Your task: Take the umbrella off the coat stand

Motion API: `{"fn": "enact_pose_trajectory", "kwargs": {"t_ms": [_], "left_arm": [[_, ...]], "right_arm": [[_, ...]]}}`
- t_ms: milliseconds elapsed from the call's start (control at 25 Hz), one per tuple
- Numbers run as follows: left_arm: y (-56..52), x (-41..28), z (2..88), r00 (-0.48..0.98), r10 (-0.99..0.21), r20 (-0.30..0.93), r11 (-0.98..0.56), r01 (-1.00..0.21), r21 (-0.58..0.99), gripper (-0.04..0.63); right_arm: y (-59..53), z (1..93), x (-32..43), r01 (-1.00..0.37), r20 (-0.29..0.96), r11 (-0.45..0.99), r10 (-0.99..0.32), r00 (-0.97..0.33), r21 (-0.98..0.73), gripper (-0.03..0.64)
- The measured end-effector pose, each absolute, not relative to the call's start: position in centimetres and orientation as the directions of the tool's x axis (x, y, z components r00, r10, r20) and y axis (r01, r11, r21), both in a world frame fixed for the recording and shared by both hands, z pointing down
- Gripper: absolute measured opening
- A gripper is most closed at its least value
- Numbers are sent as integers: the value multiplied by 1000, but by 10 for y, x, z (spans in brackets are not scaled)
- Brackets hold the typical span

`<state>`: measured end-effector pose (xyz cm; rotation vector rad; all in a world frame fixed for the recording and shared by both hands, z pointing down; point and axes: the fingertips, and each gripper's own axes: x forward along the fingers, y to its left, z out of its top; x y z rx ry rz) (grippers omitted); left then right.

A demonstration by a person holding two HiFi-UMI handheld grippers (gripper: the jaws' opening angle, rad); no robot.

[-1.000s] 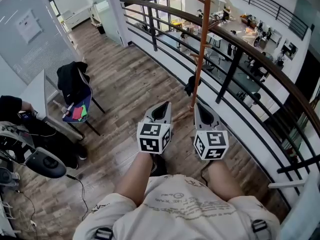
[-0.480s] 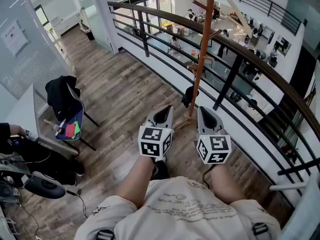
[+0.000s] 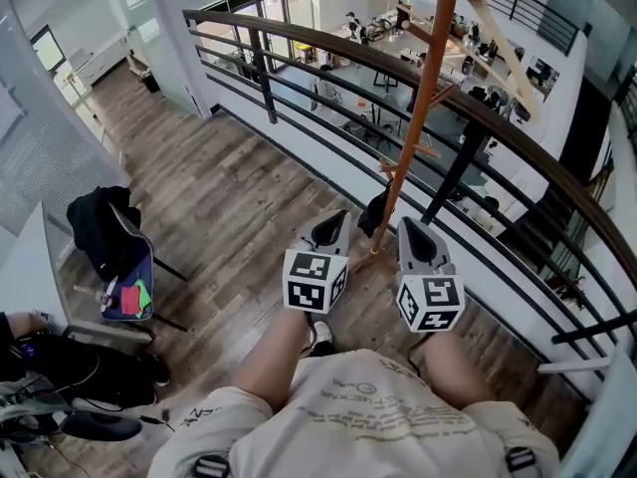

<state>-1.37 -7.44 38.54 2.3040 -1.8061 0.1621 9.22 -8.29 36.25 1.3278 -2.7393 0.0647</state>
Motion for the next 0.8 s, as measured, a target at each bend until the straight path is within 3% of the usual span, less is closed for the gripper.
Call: {"fn": "enact_pose_trajectory", "kwargs": {"t_ms": [320,800], "left_arm": [[-137,-40,409,316,-914,256,-311,-948,59,5],[-212,-15,470,463,-828,317,-468,-882,66,6]], "right_arm": [[-131,377,77,-852,136,523,-843,-521,-20,3],[-178,408,108,-926,198,376,-906,-374,-32,2]]}}
